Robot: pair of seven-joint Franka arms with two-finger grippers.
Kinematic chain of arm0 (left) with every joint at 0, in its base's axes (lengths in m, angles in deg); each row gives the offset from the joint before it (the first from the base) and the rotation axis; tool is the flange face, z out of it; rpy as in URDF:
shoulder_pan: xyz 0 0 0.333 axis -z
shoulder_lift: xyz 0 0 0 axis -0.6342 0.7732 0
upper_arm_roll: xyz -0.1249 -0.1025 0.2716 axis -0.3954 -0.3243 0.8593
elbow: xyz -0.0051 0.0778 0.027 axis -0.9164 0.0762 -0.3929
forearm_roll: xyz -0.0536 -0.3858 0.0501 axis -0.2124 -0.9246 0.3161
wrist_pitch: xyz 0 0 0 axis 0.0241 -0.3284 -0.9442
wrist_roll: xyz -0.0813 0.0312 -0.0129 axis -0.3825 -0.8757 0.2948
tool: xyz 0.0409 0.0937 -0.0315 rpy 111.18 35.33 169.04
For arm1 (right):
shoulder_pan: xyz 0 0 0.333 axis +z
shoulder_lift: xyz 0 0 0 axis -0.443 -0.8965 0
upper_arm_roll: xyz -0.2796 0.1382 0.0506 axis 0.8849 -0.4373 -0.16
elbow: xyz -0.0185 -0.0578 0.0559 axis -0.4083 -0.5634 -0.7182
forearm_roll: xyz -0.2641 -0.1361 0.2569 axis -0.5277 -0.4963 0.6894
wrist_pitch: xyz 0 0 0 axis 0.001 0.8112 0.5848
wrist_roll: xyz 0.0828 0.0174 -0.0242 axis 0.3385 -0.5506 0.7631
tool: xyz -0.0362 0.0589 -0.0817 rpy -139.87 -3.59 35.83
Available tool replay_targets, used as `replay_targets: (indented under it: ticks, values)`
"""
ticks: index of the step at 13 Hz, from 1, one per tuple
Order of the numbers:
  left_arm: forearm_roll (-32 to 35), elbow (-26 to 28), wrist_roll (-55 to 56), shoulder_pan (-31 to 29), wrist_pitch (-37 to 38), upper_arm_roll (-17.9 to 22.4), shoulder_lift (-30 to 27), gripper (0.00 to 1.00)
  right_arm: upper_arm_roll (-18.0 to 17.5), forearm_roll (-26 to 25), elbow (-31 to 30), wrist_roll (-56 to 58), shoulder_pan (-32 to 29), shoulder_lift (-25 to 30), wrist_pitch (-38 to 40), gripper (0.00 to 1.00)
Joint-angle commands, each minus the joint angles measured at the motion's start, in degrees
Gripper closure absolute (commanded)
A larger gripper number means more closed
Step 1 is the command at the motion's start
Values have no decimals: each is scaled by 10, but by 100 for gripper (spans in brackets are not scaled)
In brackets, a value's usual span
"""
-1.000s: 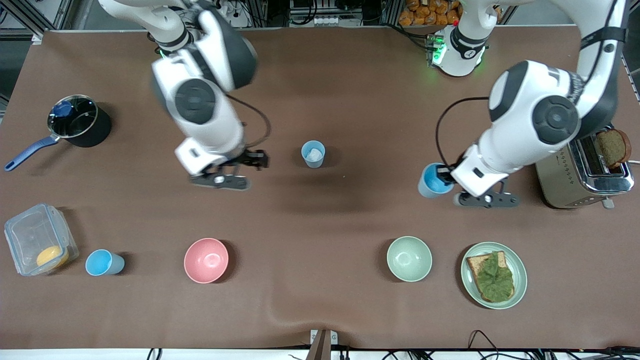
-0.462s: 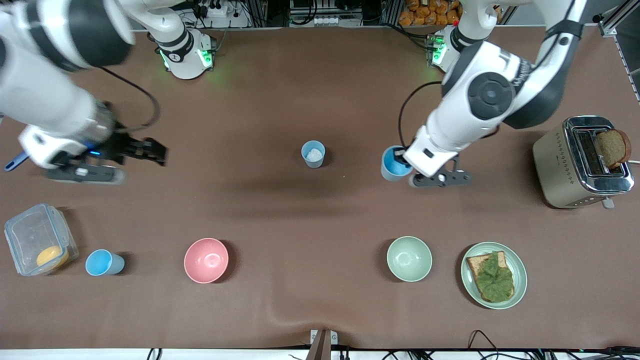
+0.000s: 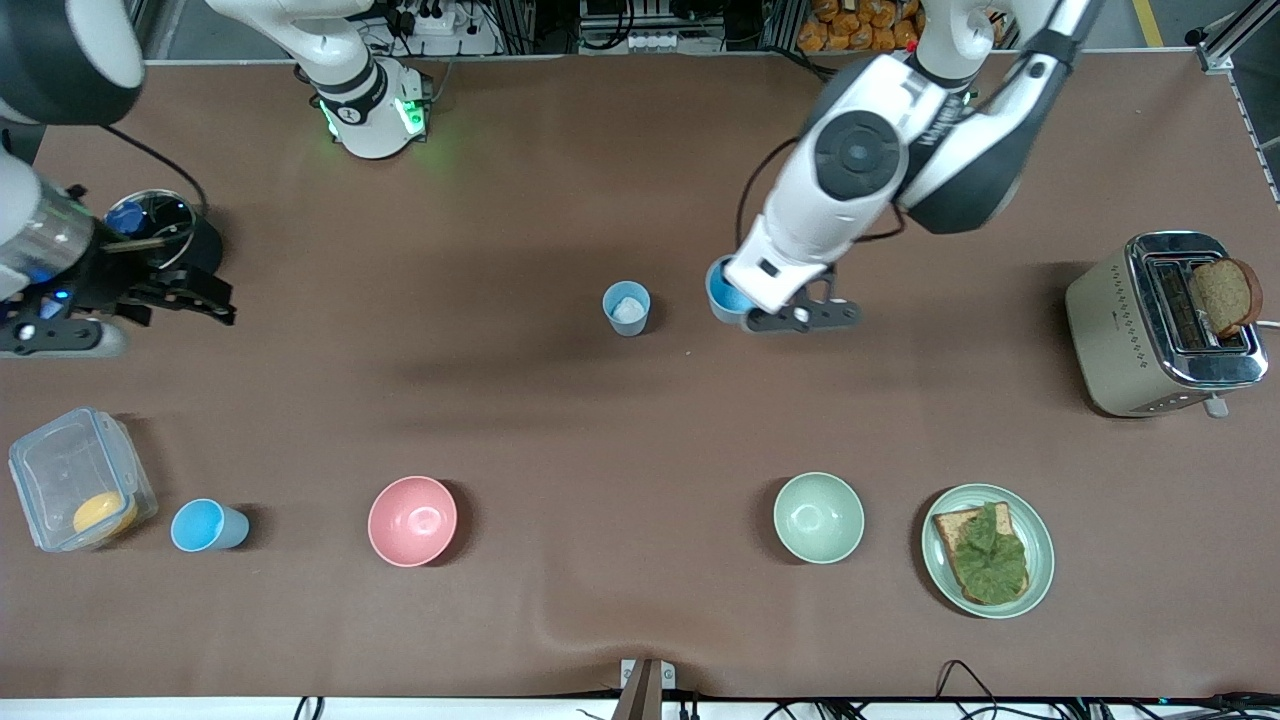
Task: Stack blue cups with both arms
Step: 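Lower the blue cup with the left gripper onto the tissue cup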
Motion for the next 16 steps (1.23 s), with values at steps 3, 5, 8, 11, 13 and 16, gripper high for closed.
replay_targets:
  ticks: [3, 5, 8, 11, 13, 16]
  values:
    - [-3, -3, 80, 68, -45, 2, 28, 100, -11, 25, -10, 17, -29, 11, -11, 0]
    - [-1, -1, 128, 93, -89, 1, 54, 100, -10, 24, -4, 17, -30, 8, -14, 0]
    - [14, -2, 158, 127, -129, 2, 91, 100, -11, 17, -2, 17, -28, 6, -17, 0]
    - [26, 1, 167, 137, -139, 2, 108, 100, -11, 17, -2, 17, -26, 2, -24, 0]
    - [45, 1, 168, 137, -151, 2, 127, 100, -11, 17, -3, 17, -25, 0, -29, 0]
    - [58, 0, 169, 137, -161, 2, 143, 100, -11, 17, -3, 17, -24, -4, -30, 0]
